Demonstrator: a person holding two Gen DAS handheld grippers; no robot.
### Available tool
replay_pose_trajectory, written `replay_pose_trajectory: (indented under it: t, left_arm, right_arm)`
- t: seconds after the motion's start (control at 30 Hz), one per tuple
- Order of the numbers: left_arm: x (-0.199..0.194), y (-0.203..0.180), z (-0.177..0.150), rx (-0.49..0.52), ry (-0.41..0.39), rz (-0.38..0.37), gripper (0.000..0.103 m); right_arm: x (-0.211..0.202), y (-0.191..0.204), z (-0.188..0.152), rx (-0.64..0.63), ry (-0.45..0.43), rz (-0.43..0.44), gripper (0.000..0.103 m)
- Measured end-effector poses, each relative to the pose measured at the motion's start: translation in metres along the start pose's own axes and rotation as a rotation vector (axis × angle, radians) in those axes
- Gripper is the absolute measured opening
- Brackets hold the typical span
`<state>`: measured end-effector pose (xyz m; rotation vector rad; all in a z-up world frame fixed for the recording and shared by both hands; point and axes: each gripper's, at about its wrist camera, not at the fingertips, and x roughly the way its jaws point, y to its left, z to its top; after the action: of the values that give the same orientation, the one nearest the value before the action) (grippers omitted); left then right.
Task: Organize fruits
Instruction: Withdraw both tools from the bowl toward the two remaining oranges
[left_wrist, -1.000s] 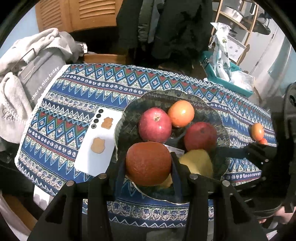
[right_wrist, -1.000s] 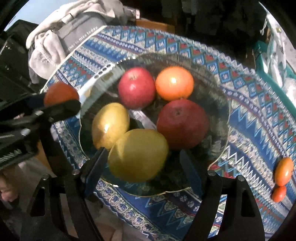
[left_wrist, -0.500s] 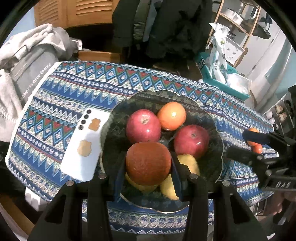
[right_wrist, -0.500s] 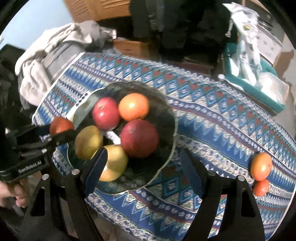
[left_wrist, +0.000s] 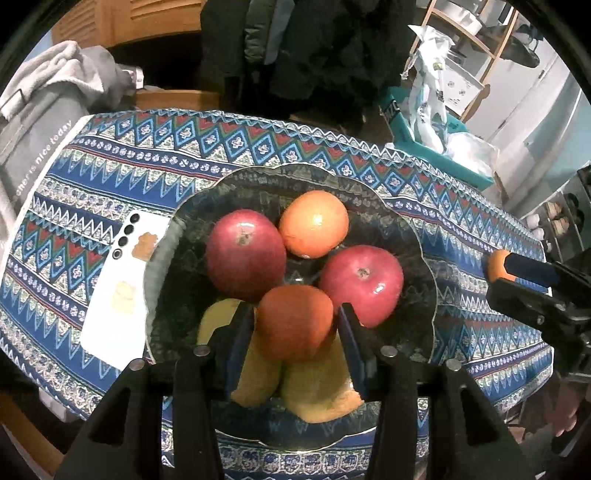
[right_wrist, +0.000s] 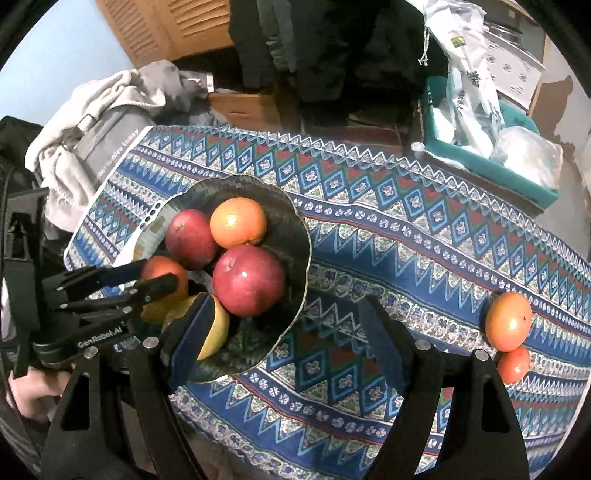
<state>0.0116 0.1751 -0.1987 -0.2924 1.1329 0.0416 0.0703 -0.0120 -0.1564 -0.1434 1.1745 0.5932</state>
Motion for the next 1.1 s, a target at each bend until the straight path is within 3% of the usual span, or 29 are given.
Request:
replay_pose_trajectory:
  t: [0.07,0.27,0.6,1.1]
  left_arm:
    - [-0.002,-0.001,0.0,0.006,-0.01,0.013,0.059]
    - [-0.007,-0.004,0.001,-0.002,-0.019,0.014,0.066]
    - [-0.008,-0.033,0.004,0.039,-0.027,-0.002,0.071]
    - [-0.008,-0.101,0.011,0.155,-0.041,-0.033,0.075]
  right_arm:
    - [-0.001,-0.001,0.0,0.002,-0.003,0.001,0.081]
    - [-0.009,-0.007,-0.001,0.005,-0.021,-0.013,0.081]
    - [-0.029,-0.037,-0.008,0.031,-0.057,-0.08,0.081]
    - [-0.061,-0.112,-0.029,0.135,-0.103,-0.15,0.081]
